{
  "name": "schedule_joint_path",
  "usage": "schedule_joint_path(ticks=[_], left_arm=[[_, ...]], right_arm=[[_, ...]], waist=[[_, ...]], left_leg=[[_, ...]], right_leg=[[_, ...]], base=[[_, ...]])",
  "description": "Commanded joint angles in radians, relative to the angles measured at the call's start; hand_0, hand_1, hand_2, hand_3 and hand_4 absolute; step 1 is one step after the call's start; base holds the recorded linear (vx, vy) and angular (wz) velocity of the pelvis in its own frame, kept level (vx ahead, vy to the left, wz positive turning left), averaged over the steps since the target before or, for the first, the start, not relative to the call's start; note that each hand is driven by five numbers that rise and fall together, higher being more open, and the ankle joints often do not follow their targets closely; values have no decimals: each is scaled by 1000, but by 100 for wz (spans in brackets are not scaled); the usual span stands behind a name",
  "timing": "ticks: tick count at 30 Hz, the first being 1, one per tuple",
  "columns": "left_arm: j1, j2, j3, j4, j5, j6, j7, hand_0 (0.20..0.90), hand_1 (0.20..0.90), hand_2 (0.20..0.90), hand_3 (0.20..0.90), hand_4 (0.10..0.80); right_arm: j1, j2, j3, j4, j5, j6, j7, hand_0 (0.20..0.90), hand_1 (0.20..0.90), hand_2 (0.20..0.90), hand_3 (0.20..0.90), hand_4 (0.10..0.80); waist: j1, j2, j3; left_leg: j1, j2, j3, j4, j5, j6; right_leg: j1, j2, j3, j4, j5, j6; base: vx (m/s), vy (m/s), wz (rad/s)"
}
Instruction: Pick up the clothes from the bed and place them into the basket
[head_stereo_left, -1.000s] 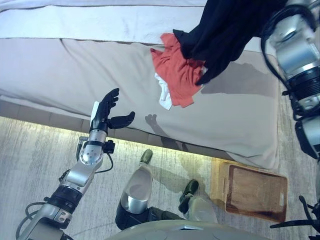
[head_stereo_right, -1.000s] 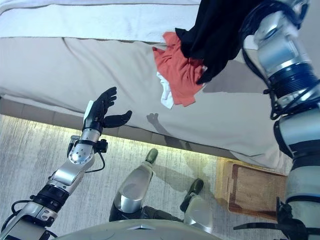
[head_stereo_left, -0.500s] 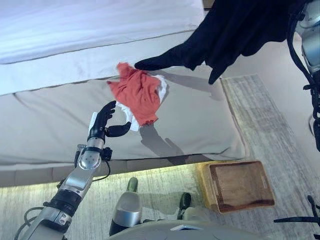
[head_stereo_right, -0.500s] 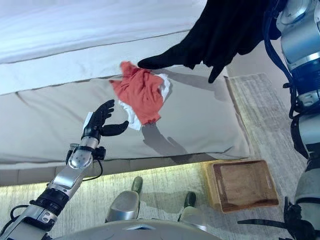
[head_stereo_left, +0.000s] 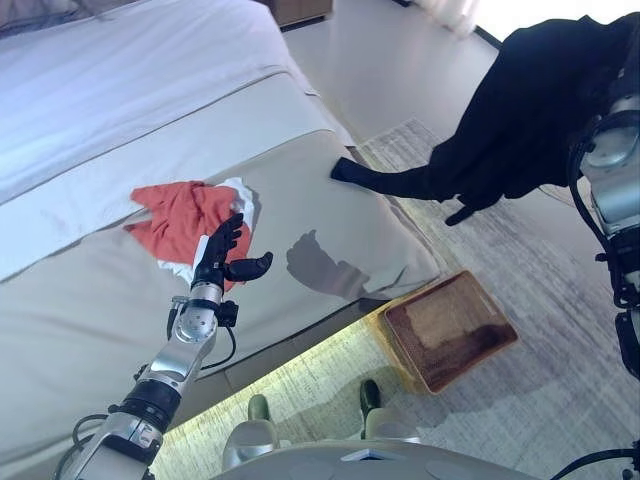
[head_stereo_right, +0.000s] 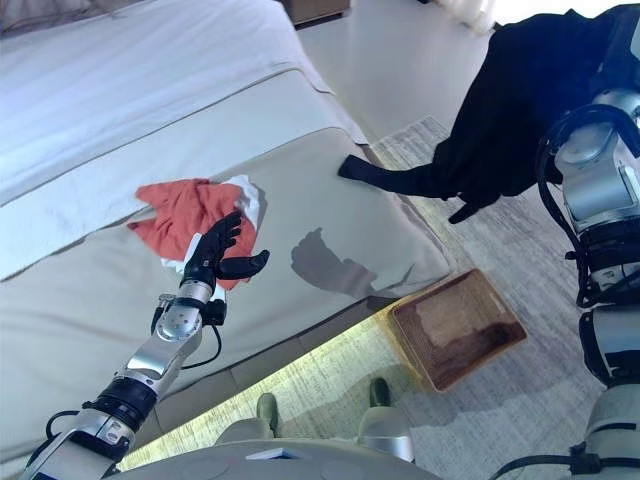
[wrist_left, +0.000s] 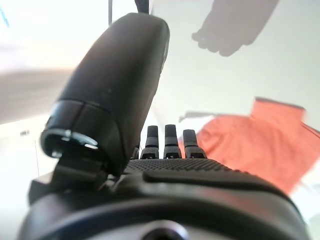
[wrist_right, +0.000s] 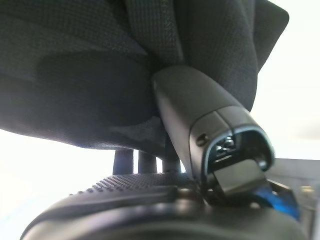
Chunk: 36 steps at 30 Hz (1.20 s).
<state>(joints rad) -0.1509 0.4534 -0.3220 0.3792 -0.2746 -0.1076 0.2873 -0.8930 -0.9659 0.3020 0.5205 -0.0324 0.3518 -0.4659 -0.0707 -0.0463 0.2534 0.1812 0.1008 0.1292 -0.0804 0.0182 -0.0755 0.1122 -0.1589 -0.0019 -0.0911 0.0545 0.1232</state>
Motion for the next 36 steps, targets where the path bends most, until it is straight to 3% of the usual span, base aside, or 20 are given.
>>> schedule_joint_path(ticks=[1,15,24,31,36], left_arm=[[-48,20,-59,-8,44,-81,-4,900,900,900,900,800],[-72,-1,-73,12,72,-82,-33,900,900,900,900,800],[-79,-26,-67,31,97,-88,-43,900,900,900,900,800],[-73,-32,-44,37,108,-87,-32,900,900,900,900,800],[-79,-41,-11,39,116,-75,-13,900,900,900,900,800]], right_arm=[[-103,-143,-30,-95,-94,-60,-62,300,300,300,200,100],[-35,-183,-84,-148,-101,-37,-27,300,300,300,200,100],[14,-165,-47,-212,-142,-67,110,300,300,300,200,100],[115,-113,-103,-295,-151,-63,179,300,300,300,200,100],[278,-34,-173,-360,-204,-18,258,300,300,300,200,100]], waist=[[15,-14,-139],[-36,-4,-146],[-48,-3,-145],[-58,-3,-138],[-77,-4,-126]], left_leg=[[-43,68,-16,-7,-4,-19],[-24,75,16,-7,-13,-22],[-5,73,24,-7,-28,-18],[-4,70,31,-7,-32,-14],[-5,69,41,-7,-34,-10]], right_leg=[[-40,-4,11,9,45,4],[-49,10,54,23,39,1],[-47,9,63,34,28,5],[-52,6,68,36,30,7],[-59,4,75,42,30,10]], base=[[2,-15,-22],[-1,-6,-8],[4,2,-8],[-9,2,0],[-1,9,-3]])
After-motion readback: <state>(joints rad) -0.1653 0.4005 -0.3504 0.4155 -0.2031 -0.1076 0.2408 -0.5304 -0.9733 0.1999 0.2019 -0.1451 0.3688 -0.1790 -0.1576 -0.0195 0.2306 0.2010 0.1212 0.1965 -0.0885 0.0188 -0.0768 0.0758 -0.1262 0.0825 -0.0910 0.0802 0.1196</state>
